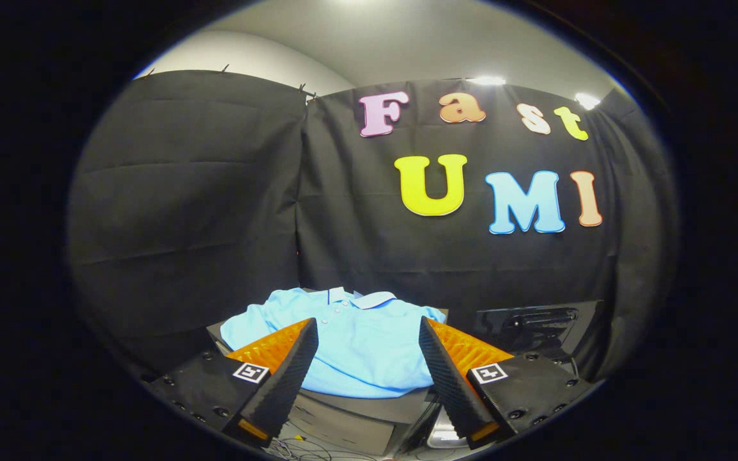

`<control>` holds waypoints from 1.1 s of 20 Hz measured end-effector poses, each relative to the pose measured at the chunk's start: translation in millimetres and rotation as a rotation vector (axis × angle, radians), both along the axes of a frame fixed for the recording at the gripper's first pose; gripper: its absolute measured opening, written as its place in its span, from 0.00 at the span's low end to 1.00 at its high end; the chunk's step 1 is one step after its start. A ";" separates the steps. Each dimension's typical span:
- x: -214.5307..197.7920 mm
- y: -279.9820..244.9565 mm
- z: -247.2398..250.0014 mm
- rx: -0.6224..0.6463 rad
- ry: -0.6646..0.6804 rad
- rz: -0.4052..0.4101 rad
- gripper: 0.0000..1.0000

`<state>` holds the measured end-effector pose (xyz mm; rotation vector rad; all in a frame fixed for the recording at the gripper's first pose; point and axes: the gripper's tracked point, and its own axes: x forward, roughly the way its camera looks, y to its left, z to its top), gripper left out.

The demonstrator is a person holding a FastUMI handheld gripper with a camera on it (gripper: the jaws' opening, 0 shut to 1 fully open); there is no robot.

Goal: Put the clothes into the washing machine and then close the washing machine lid.

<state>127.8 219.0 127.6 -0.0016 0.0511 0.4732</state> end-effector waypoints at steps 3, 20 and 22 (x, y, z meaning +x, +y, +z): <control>15.0 25.6 0.5 -0.013 0.043 0.039 0.99; 104.8 126.3 -41.3 -0.197 0.300 0.153 0.98; 116.0 131.6 -50.5 -0.224 0.334 0.156 0.98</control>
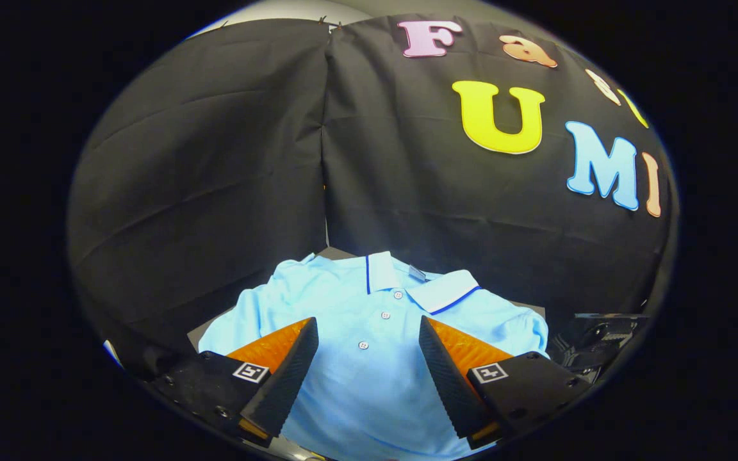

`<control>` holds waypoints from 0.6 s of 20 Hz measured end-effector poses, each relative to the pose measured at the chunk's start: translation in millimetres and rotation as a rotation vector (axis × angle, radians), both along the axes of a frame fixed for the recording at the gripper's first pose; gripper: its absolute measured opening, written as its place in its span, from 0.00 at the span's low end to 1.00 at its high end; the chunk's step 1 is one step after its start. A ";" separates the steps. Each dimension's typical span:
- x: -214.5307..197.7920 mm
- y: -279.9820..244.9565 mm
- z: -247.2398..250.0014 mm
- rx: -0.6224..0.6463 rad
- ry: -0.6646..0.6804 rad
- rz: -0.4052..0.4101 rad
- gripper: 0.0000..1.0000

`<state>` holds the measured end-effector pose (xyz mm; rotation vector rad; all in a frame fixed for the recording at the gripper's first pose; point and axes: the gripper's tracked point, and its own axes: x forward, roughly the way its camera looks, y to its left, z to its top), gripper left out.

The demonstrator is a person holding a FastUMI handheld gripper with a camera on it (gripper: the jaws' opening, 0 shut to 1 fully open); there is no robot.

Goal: Put the clothes into the washing machine and then close the washing machine lid.

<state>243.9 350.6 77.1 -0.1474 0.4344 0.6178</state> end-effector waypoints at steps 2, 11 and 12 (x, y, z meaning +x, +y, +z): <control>11.0 2.8 -10.4 -0.029 0.033 -0.004 0.99; 32.2 -3.2 -40.8 -0.062 0.152 -0.061 0.99; 32.5 -2.8 -43.3 -0.052 0.168 -0.066 0.99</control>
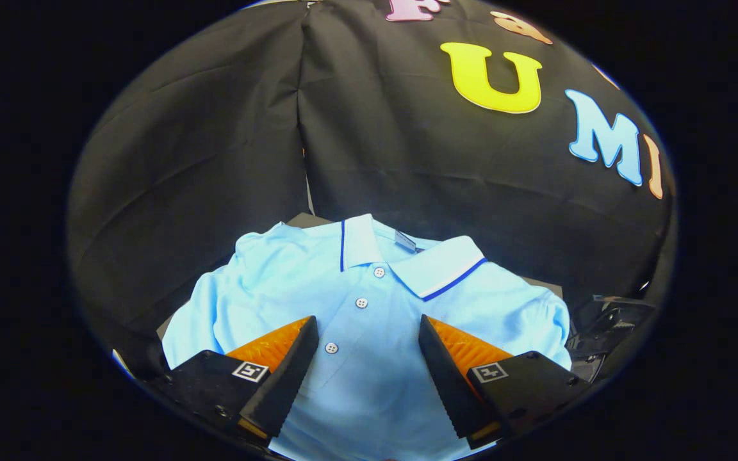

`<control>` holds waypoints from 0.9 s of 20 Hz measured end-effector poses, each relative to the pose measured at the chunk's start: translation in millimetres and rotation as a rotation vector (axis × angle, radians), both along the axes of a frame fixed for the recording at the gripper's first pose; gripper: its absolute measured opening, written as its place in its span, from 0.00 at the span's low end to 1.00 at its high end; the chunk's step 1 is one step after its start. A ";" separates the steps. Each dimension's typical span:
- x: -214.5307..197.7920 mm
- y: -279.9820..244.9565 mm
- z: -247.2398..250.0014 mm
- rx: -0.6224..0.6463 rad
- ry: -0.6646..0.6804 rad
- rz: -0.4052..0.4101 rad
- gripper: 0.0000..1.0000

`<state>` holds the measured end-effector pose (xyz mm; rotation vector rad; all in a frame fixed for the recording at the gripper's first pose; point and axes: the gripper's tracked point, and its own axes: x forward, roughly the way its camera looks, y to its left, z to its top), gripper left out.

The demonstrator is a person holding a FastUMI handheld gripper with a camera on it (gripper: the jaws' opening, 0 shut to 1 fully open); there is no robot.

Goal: Put the clothes into the washing machine and then close the washing machine lid.

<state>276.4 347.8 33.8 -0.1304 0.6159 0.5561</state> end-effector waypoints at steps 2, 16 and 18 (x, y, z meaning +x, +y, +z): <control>0.7 0.9 1.6 0.030 0.016 -0.018 1.00; -5.5 8.8 -2.5 0.034 -0.050 -0.019 0.16; -6.3 8.4 3.4 0.020 -0.062 -0.010 0.16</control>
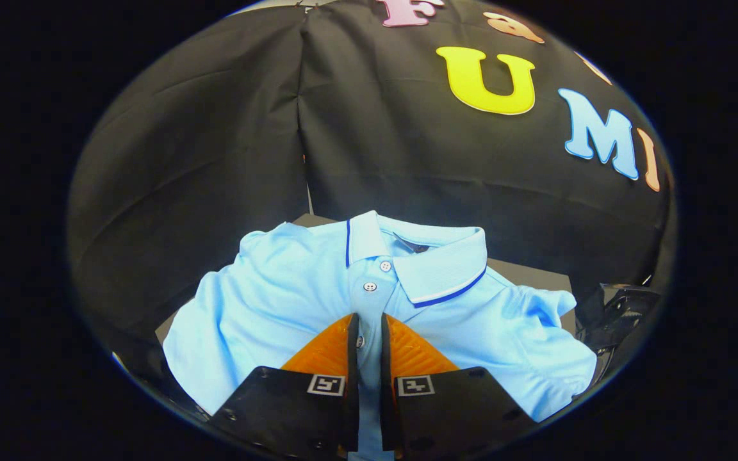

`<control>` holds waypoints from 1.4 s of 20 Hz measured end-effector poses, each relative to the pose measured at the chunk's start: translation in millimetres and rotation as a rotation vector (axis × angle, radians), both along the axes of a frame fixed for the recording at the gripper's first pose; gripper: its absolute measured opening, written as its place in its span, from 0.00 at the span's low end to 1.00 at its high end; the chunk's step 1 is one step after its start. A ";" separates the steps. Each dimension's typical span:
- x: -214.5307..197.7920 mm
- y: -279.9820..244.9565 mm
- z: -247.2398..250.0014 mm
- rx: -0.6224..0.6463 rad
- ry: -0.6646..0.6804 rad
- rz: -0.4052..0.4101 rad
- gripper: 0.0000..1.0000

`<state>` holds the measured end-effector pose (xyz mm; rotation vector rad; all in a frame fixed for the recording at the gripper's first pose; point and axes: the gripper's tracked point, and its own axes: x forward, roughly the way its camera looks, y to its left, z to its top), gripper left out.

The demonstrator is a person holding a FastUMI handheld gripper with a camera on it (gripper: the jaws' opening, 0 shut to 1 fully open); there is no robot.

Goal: Put the clothes into the washing machine and then close the washing machine lid.

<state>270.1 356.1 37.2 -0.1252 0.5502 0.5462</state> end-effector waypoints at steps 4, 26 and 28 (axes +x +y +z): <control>0.0 1.6 -4.9 0.006 -0.010 0.004 0.01; -67.2 -54.5 112.6 0.293 -0.353 -0.058 0.01; -68.8 -64.2 120.1 0.300 -0.359 -0.035 0.01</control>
